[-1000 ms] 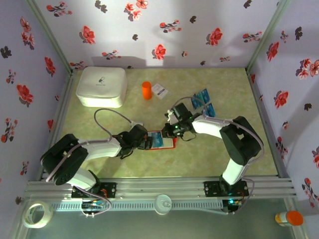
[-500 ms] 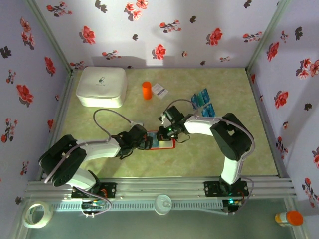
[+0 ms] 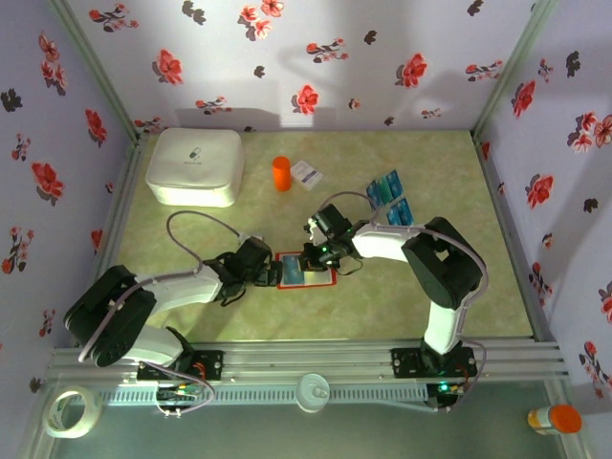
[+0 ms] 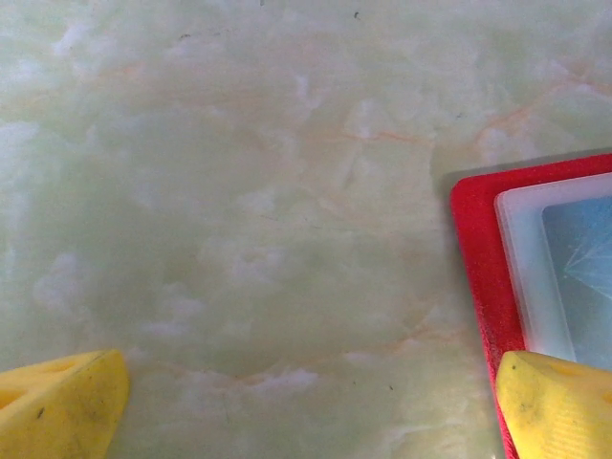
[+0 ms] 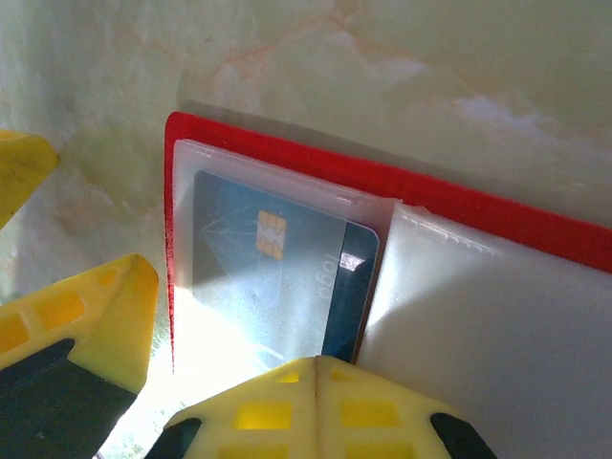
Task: Put the credit cards into the card holder
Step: Insert the credit card into the card slot.
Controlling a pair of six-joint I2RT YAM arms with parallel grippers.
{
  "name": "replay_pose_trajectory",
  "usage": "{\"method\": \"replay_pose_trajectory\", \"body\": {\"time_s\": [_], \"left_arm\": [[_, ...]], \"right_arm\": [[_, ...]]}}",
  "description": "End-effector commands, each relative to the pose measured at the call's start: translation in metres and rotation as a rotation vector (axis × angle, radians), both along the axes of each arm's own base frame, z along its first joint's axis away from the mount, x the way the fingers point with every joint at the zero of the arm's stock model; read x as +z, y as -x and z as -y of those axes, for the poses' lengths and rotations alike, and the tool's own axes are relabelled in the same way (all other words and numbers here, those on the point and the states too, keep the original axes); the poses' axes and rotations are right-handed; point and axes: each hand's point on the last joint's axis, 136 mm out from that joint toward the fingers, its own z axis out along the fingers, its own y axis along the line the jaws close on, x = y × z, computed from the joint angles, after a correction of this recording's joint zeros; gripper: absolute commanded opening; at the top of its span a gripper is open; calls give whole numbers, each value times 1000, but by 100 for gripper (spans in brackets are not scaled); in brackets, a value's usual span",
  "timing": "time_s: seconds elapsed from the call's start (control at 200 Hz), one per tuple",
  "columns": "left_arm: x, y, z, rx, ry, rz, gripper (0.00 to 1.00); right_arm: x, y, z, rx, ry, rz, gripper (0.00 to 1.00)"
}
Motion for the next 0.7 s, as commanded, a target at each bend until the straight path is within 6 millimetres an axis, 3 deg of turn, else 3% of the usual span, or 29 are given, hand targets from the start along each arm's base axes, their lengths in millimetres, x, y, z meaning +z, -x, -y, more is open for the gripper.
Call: {"method": "replay_pose_trajectory", "body": {"time_s": [0.0,0.235,0.695], "left_arm": [[-25,15,-10,1,-34,-80,100],[-32,18,-12,2,-39,-94,100],[-36,20,-14,1,-47,-99,99]], "right_arm": [[11,-6,-2,-23,5,37,8],[31,-13,12,-40,62,119,9],[11,-14,1,-31,74,79,7]]}}
